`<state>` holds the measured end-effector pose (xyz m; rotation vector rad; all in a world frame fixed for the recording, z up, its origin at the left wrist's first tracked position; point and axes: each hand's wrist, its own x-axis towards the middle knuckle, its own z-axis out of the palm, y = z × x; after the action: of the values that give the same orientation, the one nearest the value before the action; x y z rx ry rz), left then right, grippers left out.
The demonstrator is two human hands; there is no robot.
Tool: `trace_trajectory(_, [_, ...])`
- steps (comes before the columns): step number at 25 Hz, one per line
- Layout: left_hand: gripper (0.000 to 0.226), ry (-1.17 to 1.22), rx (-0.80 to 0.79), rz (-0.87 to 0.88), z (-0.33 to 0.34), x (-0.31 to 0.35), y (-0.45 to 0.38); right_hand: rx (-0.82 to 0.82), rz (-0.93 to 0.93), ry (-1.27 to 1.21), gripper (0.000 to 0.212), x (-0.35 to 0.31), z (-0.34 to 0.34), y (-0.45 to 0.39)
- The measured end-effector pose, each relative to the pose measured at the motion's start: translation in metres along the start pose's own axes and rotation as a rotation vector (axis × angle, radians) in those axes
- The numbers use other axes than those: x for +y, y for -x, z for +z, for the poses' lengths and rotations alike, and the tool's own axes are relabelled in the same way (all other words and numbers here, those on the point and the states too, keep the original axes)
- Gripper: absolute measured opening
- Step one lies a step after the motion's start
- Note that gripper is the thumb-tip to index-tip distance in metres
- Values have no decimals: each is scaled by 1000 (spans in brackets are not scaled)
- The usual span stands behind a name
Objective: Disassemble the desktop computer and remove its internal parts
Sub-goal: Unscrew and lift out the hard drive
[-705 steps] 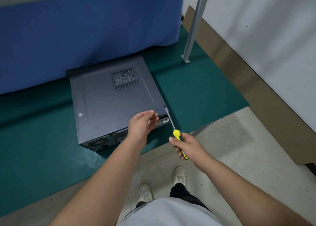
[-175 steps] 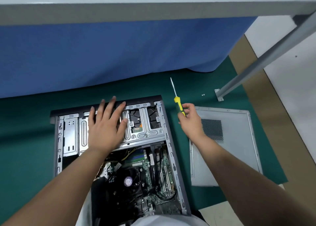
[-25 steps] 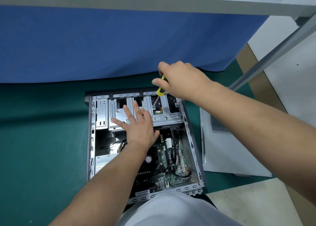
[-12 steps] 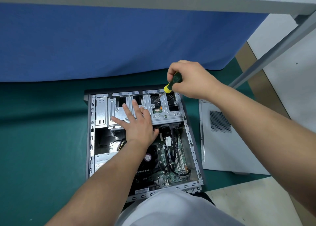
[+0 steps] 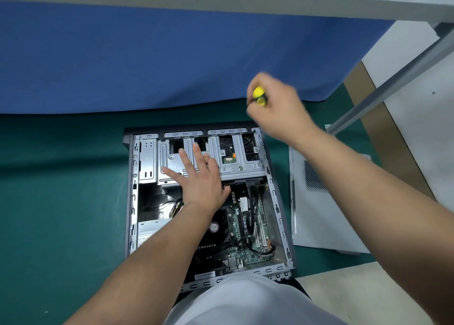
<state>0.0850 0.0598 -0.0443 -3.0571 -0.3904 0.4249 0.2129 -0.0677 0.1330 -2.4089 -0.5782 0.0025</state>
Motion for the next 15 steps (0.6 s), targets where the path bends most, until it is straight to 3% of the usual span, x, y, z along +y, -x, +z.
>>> trace_trajectory(2, [108,3,3,4,0,0,0,-272,29,254,11,7,29,4])
trace_trajectory(5, [106,9,11,6,0,0,0,-472,102,461,12,21,72,12])
trace_trajectory(15, [104,7,27,0,2,-1,-1,-358,20,583,20,43,124,21])
